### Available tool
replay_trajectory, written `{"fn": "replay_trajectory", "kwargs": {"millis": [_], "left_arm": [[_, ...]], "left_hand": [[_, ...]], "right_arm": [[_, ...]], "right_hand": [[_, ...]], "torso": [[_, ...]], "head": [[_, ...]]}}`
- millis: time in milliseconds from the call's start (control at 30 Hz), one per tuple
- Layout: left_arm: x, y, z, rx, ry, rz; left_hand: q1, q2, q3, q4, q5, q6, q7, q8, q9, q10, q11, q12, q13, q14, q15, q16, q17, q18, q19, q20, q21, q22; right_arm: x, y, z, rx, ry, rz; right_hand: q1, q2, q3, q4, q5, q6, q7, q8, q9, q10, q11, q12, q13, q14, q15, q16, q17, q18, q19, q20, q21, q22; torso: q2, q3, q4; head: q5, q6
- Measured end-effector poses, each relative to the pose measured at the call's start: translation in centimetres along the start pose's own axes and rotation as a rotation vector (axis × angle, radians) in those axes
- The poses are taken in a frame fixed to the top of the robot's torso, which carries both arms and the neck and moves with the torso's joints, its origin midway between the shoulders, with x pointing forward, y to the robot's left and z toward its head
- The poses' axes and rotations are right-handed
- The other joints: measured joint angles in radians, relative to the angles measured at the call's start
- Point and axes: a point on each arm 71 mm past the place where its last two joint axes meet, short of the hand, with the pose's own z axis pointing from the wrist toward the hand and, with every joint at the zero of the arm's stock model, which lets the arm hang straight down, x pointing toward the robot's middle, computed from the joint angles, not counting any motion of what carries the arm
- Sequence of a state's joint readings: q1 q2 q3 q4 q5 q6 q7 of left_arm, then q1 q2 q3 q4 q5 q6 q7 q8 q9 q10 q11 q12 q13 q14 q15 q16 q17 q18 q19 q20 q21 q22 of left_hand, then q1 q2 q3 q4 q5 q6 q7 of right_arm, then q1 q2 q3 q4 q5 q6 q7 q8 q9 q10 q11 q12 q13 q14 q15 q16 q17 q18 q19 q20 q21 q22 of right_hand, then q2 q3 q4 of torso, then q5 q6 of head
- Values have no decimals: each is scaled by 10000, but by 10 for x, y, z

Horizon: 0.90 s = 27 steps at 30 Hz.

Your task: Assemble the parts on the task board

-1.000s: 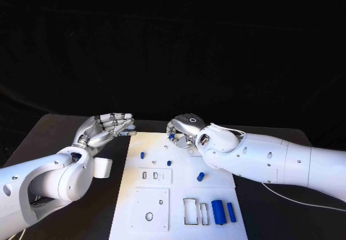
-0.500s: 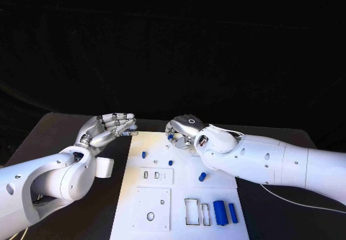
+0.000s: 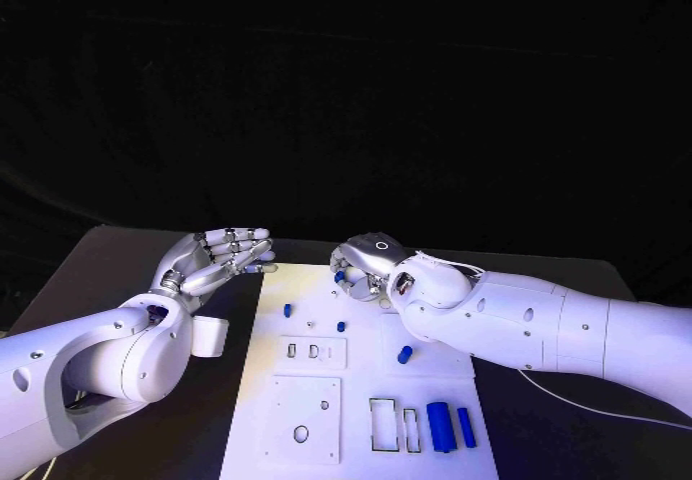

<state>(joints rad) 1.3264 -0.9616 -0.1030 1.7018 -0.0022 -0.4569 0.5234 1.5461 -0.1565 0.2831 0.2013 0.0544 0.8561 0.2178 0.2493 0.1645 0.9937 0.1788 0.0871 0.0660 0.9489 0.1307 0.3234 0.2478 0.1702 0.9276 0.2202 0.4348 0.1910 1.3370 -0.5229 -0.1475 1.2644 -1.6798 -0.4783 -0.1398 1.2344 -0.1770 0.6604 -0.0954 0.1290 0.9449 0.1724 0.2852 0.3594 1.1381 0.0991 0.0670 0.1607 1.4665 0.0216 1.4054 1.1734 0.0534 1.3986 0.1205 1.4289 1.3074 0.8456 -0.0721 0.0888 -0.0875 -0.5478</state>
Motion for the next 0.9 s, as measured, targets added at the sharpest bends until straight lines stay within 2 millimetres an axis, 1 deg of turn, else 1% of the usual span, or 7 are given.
{"fn": "replay_trajectory", "kwargs": {"millis": [67, 133, 467, 600, 667, 833, 900], "left_arm": [[0, 0, 0, -2, 1, 0], [0, 0, 0, -5, -1, 0], [-5, 0, -1, -23, -94, 47], [-7, 0, 0, -27, -139, 71], [-7, 0, 0, -30, -159, 83], [-9, 0, 0, -32, -186, 98], [-9, 0, 0, -35, -196, 103]], "left_hand": [[0, 0, 0, 0, 0, 0, 0, 0, 0, 0, 0, -36, 0, -5, 5, 0, 10, 1, 0, 0, 0, 3], [0, 0, 0, 0, 0, 0, 0, 0, 0, 0, 0, -36, 0, -37, 36, 0, 10, 1, 0, 0, 0, 10], [0, 0, 17, -17, 0, -72, -1, 0, 0, -37, 37, -36, 0, -37, 36, 0, 20, 0, 0, 0, 39, 20], [0, 0, 28, -28, 0, -72, -1, 0, 0, -37, 37, -35, 0, -36, 36, 0, 20, 0, 0, 0, 39, 20], [0, 0, 28, -27, 0, -72, -1, 0, 0, -37, 37, -35, 1, -37, 36, 0, 20, 0, 0, 0, 39, 20], [0, 0, 27, -28, 0, -72, -1, 0, 0, -37, 37, -71, 0, -37, 36, 0, 34, 0, -36, 33, 77, 34], [0, 0, 27, -28, 0, -72, -1, 0, -1, -37, 37, -71, 0, -36, 36, 0, 34, -1, -36, 34, 77, 34]], "right_arm": [[0, 0, 0, 12, 9, -7], [-1, -1, 0, 25, -1, -9], [-8, -15, -21, 243, -130, 150], [-21, -26, -36, 428, -408, 369], [-29, -33, -44, 608, -525, 525], [-44, -59, -68, 1382, -603, 1185], [-47, -70, -79, 1786, -530, 1531]], "right_hand": [[-157, -156, -74, 83, 4, -316, 87, -203, -41, -522, 158, -36, -202, 11, 90, -143, -290, 1, -321, 108, -280, -356], [-166, -305, -236, 84, 49, -559, 122, -383, -56, -886, 240, -36, -333, -19, 123, -247, -510, 161, -580, 193, -549, -732], [-235, -497, -687, 207, 186, -547, 90, -433, 27, -910, 239, 160, -376, -19, 123, -247, -574, 160, -597, 209, -644, -842], [-235, -497, -768, 266, 318, -451, -5, -433, 87, -714, 117, 323, -375, -19, 123, -247, -500, 160, -540, 153, -644, -709], [-177, -439, -736, 298, 468, -282, -24, -433, 139, -260, 73, 549, -324, -1, 104, -77, -219, 161, -281, 119, -445, -388], [-180, -443, -611, 362, 788, -150, -17, -433, 208, 824, -115, 977, -107, 0, -76, 163, 173, 161, 127, -8, -70, 5], [-219, -596, -743, 451, 1038, -225, -95, -432, 235, 1473, -240, 1333, 116, -14, -175, 253, 320, 160, 248, -82, 59, 7]], "torso": [[3, -1, 0], [7, -1, -3], [3, 29, -59], [-18, 55, -99], [-33, 67, -121], [-63, 87, -179], [-75, 98, -206]], "head": [[1, 1], [3, 1], [13, 65], [22, 88], [12, 92], [-46, 98], [-60, 99]]}}
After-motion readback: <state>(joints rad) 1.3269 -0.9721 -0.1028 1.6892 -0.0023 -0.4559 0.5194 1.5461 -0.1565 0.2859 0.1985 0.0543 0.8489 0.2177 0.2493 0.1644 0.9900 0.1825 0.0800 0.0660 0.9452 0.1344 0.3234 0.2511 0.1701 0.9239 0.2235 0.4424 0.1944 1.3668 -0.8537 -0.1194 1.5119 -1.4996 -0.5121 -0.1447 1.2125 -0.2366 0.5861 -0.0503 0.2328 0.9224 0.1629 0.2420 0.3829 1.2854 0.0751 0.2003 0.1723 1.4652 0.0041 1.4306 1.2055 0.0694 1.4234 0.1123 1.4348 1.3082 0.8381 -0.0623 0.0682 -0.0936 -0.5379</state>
